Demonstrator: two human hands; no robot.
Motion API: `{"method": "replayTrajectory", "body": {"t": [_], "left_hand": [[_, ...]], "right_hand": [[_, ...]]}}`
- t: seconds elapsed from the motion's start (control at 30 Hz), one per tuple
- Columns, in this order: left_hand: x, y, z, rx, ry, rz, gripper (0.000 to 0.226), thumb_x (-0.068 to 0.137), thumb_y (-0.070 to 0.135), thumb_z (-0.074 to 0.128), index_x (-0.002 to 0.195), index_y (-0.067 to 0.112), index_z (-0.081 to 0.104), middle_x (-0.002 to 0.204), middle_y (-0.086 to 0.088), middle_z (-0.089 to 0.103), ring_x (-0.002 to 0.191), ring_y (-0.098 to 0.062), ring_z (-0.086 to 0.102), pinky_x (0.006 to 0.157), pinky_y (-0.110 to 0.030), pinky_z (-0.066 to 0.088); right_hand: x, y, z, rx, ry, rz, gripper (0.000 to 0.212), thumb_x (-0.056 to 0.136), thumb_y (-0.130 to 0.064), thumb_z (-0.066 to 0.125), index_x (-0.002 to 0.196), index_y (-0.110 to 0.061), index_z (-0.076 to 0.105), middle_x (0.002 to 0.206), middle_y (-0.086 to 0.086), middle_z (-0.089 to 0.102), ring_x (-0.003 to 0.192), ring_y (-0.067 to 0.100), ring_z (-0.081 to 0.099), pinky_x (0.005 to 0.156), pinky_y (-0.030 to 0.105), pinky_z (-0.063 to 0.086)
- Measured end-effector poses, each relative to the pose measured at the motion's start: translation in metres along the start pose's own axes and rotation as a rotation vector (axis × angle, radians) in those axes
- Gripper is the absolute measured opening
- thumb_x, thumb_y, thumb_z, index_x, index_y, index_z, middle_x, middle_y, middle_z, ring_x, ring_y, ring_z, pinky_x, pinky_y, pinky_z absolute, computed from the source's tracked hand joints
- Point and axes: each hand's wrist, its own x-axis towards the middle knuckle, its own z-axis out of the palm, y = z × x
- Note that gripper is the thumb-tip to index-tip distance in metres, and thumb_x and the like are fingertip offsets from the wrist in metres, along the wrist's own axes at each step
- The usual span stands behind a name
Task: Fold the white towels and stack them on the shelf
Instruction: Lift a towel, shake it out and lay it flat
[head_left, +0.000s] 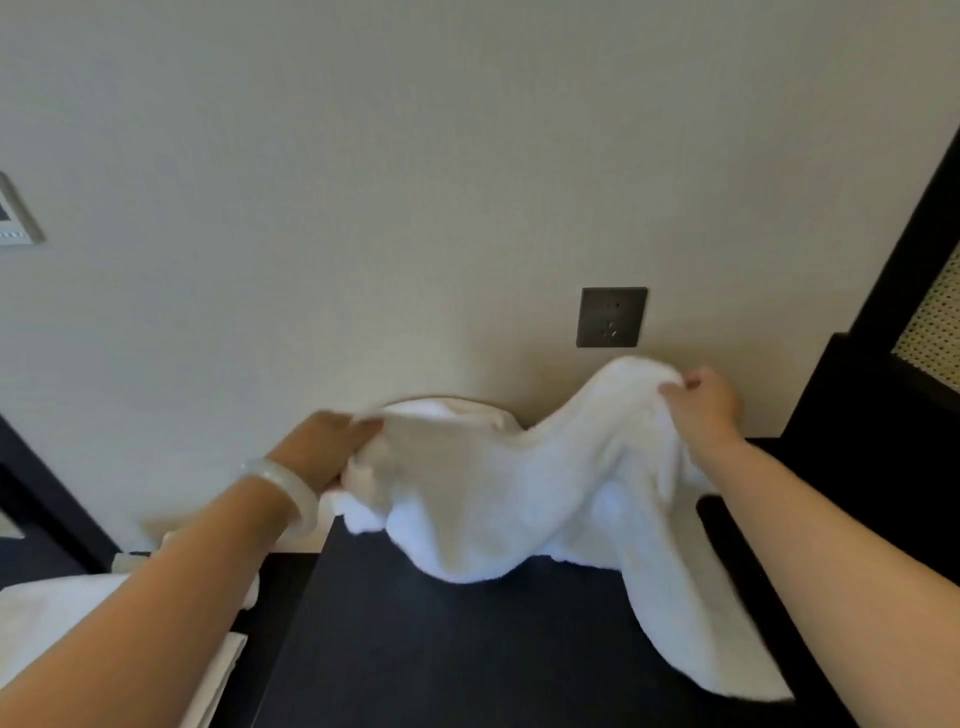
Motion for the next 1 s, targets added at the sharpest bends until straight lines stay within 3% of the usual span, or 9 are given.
{"method": "replayTrajectory", "body": {"t": [0.1,0.23,0.3,0.43,0.53,0.6,0.73,0.87,1.0], "left_hand": [[0.003,0.037,0.009,-0.198,0.082,0.05,0.039,0.095,0.046,0.056,0.092,0.01,0.072,0.08,-0.012,0.072,0.072,-0.029,0.065,0.068,-0.036,0.053],[-0.012,0.02,0.055,-0.17,-0.076,-0.084,0.032,0.097,0.043,0.054,0.101,0.015,0.069,0.092,-0.008,0.074,0.086,-0.026,0.069,0.077,-0.038,0.057],[-0.024,-0.005,0.076,-0.231,-0.174,-0.167,0.022,0.095,0.028,0.062,0.107,0.01,0.068,0.098,-0.011,0.073,0.093,-0.027,0.069,0.085,-0.041,0.058],[-0.045,-0.052,0.108,-0.232,-0.151,-0.305,0.028,0.082,0.003,0.074,0.106,0.004,0.059,0.103,-0.015,0.065,0.094,-0.029,0.064,0.09,-0.044,0.055],[-0.062,-0.073,0.122,-0.148,-0.107,-0.315,0.01,0.088,0.018,0.071,0.092,0.009,0.066,0.091,-0.008,0.07,0.087,-0.023,0.066,0.089,-0.042,0.053],[-0.071,-0.076,0.125,-0.011,-0.041,-0.257,0.021,0.095,0.029,0.061,0.083,0.012,0.066,0.08,-0.006,0.069,0.076,-0.02,0.065,0.076,-0.036,0.053],[-0.087,-0.056,0.129,-0.085,-0.109,-0.144,0.027,0.102,0.026,0.047,0.088,0.008,0.06,0.07,-0.012,0.069,0.063,-0.023,0.068,0.07,-0.038,0.06],[-0.103,-0.008,0.128,-0.071,-0.246,0.121,0.031,0.101,0.027,0.05,0.078,0.007,0.055,0.059,-0.009,0.058,0.048,-0.013,0.053,0.059,-0.029,0.053],[-0.118,0.053,0.125,-0.414,-0.437,0.27,0.043,0.09,0.035,0.062,0.091,-0.008,0.061,0.076,-0.032,0.06,0.054,-0.016,0.053,0.063,-0.026,0.05]], "right_hand": [[-0.023,-0.039,-0.017,-0.142,-0.008,-0.248,0.018,0.092,-0.021,0.061,0.107,-0.016,0.051,0.092,0.003,0.06,0.078,0.024,0.054,0.064,0.034,0.042],[-0.109,-0.019,0.0,-0.432,-0.872,-0.164,0.013,0.093,-0.031,0.064,0.094,-0.035,0.052,0.086,-0.01,0.062,0.07,0.008,0.065,0.062,0.022,0.052],[-0.123,0.007,0.01,-0.428,-1.003,-0.085,0.014,0.096,-0.026,0.061,0.089,-0.037,0.06,0.09,-0.01,0.068,0.073,0.004,0.069,0.06,0.013,0.051],[-0.099,0.044,0.016,-0.393,-0.468,-0.221,0.026,0.098,-0.013,0.055,0.114,-0.032,0.061,0.115,-0.012,0.058,0.096,0.0,0.052,0.078,0.015,0.041],[-0.088,0.059,0.025,-0.47,-0.725,-0.189,0.034,0.094,-0.023,0.064,0.125,-0.032,0.057,0.123,-0.01,0.059,0.097,0.001,0.052,0.082,0.019,0.043],[-0.095,0.066,0.032,-0.723,-0.893,-0.217,0.044,0.091,-0.033,0.066,0.132,-0.033,0.051,0.13,-0.009,0.054,0.109,0.008,0.052,0.095,0.028,0.043],[-0.104,0.073,0.036,-1.012,-0.791,-0.338,0.024,0.092,-0.027,0.059,0.116,-0.029,0.056,0.121,-0.004,0.053,0.115,0.021,0.049,0.097,0.036,0.038],[-0.106,0.05,0.004,-0.414,-0.771,-0.026,0.008,0.092,-0.03,0.067,0.087,-0.031,0.061,0.089,-0.006,0.063,0.078,0.01,0.061,0.06,0.021,0.043],[-0.128,0.01,-0.05,0.296,-0.133,-0.061,0.01,0.091,-0.026,0.067,0.084,-0.031,0.061,0.075,-0.005,0.067,0.052,0.009,0.059,0.044,0.016,0.043]]}}
